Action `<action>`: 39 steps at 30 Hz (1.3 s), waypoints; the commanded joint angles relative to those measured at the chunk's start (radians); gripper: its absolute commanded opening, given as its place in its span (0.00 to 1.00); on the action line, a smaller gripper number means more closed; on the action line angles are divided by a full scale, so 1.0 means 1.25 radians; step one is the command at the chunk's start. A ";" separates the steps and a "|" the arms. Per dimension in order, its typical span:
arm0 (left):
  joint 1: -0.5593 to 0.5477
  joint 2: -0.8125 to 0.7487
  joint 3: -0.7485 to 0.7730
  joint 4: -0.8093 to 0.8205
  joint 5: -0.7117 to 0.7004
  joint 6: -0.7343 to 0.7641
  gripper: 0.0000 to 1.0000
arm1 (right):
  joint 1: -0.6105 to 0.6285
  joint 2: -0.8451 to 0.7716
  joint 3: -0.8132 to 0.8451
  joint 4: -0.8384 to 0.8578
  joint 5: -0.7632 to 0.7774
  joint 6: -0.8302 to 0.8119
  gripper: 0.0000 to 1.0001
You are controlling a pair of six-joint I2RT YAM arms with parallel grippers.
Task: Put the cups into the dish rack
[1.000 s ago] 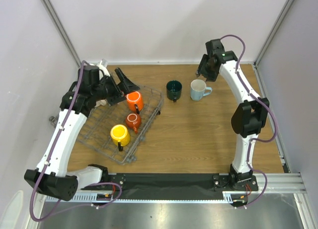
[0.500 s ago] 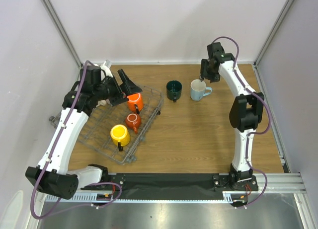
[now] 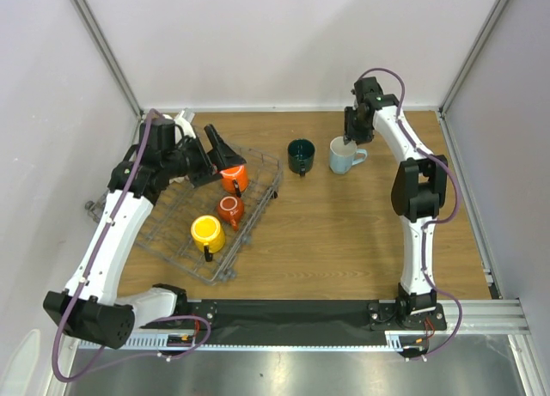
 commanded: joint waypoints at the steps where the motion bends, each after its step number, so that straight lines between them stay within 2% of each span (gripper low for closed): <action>1: -0.004 -0.031 -0.014 0.012 0.028 0.021 0.99 | 0.000 0.035 0.050 0.011 -0.030 0.008 0.42; 2: -0.004 -0.034 -0.015 0.013 0.029 0.021 1.00 | 0.001 0.040 0.054 0.008 -0.037 0.014 0.40; 3: -0.004 -0.037 -0.015 0.019 0.039 0.021 1.00 | 0.000 0.046 0.054 0.005 -0.054 0.026 0.25; 5: -0.004 -0.036 -0.015 0.027 0.051 0.020 1.00 | -0.002 0.045 0.056 0.001 -0.053 0.034 0.22; 9: -0.004 -0.026 -0.015 0.071 0.099 0.005 1.00 | -0.016 0.022 0.069 -0.023 -0.081 0.072 0.00; 17: -0.069 0.024 0.060 0.166 0.131 0.030 1.00 | -0.076 -0.189 0.034 -0.036 -0.307 0.263 0.00; 21: -0.115 0.047 0.113 0.239 0.153 0.065 1.00 | -0.125 -0.303 -0.033 0.008 -0.526 0.373 0.00; 25: -0.153 0.096 0.171 0.247 0.178 0.117 1.00 | -0.148 -0.414 -0.137 0.083 -0.675 0.517 0.00; 27: -0.156 0.120 0.168 0.319 0.249 0.086 1.00 | -0.148 -0.491 -0.239 0.187 -0.739 0.594 0.00; 29: -0.156 0.135 0.167 0.373 0.324 0.047 1.00 | -0.150 -0.539 -0.364 0.365 -0.804 0.751 0.00; 30: -0.156 0.142 0.157 0.462 0.341 0.001 1.00 | -0.147 -0.585 -0.400 0.435 -0.821 0.810 0.00; 31: -0.156 0.144 0.157 0.488 0.353 -0.014 1.00 | -0.147 -0.603 -0.435 0.559 -0.836 0.865 0.00; 32: -0.158 0.149 0.171 0.505 0.353 -0.022 1.00 | -0.146 -0.618 -0.459 0.596 -0.853 0.947 0.00; 35: -0.165 0.158 0.189 0.536 0.354 -0.021 1.00 | -0.126 -0.645 -0.475 0.638 -0.871 0.993 0.00; 39: -0.171 0.137 0.148 0.664 0.374 -0.060 1.00 | -0.091 -0.667 -0.481 0.688 -0.878 1.045 0.00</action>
